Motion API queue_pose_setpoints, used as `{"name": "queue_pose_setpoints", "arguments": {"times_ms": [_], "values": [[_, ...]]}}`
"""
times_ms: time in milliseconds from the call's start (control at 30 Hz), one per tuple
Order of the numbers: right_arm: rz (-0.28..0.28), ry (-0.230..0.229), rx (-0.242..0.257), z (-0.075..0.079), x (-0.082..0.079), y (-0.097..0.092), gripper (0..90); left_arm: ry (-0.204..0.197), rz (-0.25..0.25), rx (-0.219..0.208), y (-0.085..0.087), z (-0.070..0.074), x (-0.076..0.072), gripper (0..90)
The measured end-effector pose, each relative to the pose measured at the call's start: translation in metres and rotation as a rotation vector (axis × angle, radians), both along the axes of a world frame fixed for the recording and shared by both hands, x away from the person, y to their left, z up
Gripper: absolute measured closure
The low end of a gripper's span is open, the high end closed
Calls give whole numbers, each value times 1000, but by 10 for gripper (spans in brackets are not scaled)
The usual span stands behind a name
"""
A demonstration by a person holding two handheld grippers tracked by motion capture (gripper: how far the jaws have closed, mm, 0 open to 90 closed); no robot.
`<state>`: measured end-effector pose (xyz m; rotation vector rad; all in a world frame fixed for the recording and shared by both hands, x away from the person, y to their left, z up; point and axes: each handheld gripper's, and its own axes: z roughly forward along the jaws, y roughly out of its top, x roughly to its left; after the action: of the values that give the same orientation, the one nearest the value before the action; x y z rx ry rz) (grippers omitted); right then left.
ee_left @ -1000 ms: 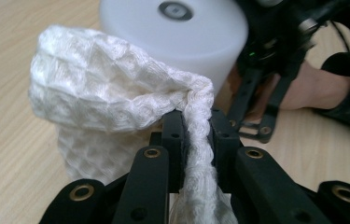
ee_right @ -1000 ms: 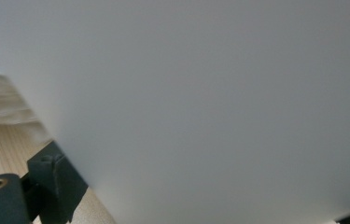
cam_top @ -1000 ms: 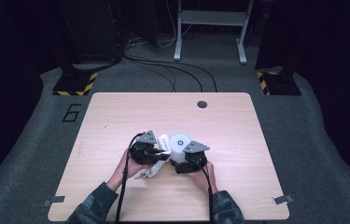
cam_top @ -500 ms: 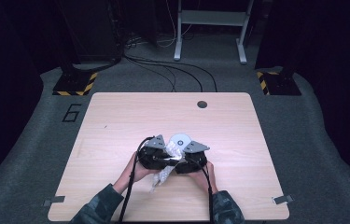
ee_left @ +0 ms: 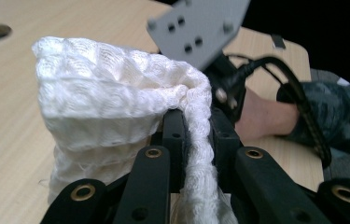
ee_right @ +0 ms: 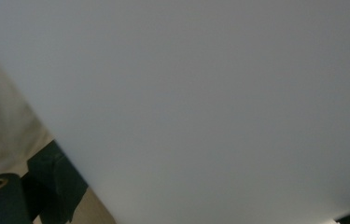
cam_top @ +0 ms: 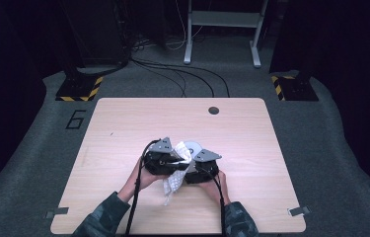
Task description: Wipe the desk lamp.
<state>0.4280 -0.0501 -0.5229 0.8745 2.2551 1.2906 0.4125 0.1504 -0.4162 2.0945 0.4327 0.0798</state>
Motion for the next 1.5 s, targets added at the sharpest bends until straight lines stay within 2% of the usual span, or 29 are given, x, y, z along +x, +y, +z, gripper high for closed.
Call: {"name": "queue_pose_setpoints", "arguments": {"times_ms": [67, 100, 167, 300, 400, 567, 767, 933, 1200, 1233, 1500], "values": [[1, 1, -1, 0, 0, 0, 65, -2, 3, -1, 0, 0, 2, 804], [0, 0, 0, 0, 0, 0, 65, 15, -4, 6, -2, -2, 2, 804], [0, 1, 0, 0, 0, 0, 65, 24, -9, 24, -5, -11, 2, 804], [0, 1, 1, 0, 0, 0, 65, 48, -18, -4, -2, -18, 2, 805], [2, 2, -1, 0, 0, 0, 65, 27, 4, -5, 1, -15, 2, 805], [1, 1, 0, 0, 0, 0, 65, 20, 42, -32, 7, -7, 10, 805], [2, 0, 0, 0, 0, 0, 65, -20, 93, -22, 10, 0, 17, 804], [2, -1, 0, 0, 0, 0, 65, -4, 128, -53, 9, -2, 29, 804], [1, 0, 0, 0, 0, 0, 65, -17, 170, -38, 4, -1, 49, 804], [1, 0, 0, 0, 0, 0, 65, -5, 172, -41, 3, -1, 51, 804], [1, 1, 2, 0, 0, 0, 65, -11, 205, -49, -8, -2, 63, 806]]}}
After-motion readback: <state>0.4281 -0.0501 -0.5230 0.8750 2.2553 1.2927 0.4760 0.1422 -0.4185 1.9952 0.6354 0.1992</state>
